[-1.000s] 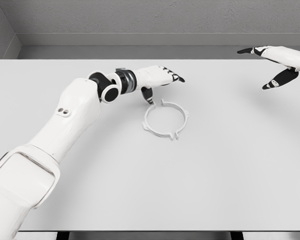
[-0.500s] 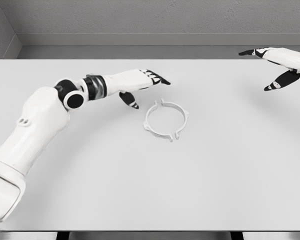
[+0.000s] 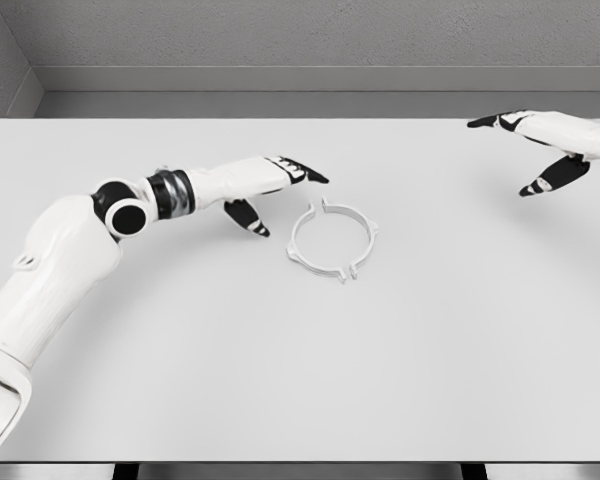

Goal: Assemble PVC drainage pipe clamps

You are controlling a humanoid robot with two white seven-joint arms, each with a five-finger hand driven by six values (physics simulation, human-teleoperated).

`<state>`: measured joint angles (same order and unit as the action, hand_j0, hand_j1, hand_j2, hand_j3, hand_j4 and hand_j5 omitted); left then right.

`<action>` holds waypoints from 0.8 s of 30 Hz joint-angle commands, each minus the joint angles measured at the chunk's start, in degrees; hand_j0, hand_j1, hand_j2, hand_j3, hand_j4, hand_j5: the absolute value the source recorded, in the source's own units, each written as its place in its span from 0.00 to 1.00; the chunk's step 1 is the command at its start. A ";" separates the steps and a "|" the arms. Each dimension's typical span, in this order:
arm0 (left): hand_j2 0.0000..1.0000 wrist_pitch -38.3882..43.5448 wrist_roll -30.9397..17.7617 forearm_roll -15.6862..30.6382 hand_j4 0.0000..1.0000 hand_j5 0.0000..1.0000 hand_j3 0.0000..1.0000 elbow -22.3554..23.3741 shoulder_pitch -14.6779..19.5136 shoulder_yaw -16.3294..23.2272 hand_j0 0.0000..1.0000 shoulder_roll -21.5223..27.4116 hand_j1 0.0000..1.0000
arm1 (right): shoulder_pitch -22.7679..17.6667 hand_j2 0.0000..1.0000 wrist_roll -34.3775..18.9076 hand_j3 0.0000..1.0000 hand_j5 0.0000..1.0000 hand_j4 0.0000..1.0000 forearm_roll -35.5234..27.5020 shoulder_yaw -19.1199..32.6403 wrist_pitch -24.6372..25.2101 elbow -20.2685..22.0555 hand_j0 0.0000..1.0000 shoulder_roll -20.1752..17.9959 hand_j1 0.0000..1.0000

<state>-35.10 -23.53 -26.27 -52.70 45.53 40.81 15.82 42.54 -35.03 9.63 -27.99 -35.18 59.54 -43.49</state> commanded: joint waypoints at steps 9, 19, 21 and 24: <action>1.00 0.10 0.50 -0.18 1.00 1.00 1.00 3.66 0.09 -0.03 1.00 -2.55 1.00 | -0.18 1.00 0.03 1.00 1.00 1.00 -0.49 0.40 0.18 1.28 1.00 -0.11 1.00; 1.00 0.10 0.41 1.75 1.00 1.00 1.00 3.31 0.88 -0.30 1.00 -2.11 1.00 | -0.18 1.00 0.03 1.00 1.00 1.00 -0.49 0.40 0.18 2.51 1.00 -0.11 1.00; 1.00 0.10 0.41 1.67 1.00 1.00 1.00 3.48 0.79 -0.12 1.00 -2.46 1.00 | -0.53 1.00 0.03 1.00 1.00 1.00 -0.49 0.40 0.18 2.95 1.00 -0.11 1.00; 1.00 0.10 0.41 1.40 1.00 1.00 1.00 3.66 0.70 0.05 1.00 -2.73 1.00 | -0.62 1.00 0.03 1.00 1.00 1.00 -0.49 0.57 0.18 4.27 1.00 -0.19 1.00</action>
<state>-35.11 -23.14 -25.25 -49.14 46.23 40.84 13.27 41.66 -35.03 9.56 -27.53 -35.17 62.84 -43.58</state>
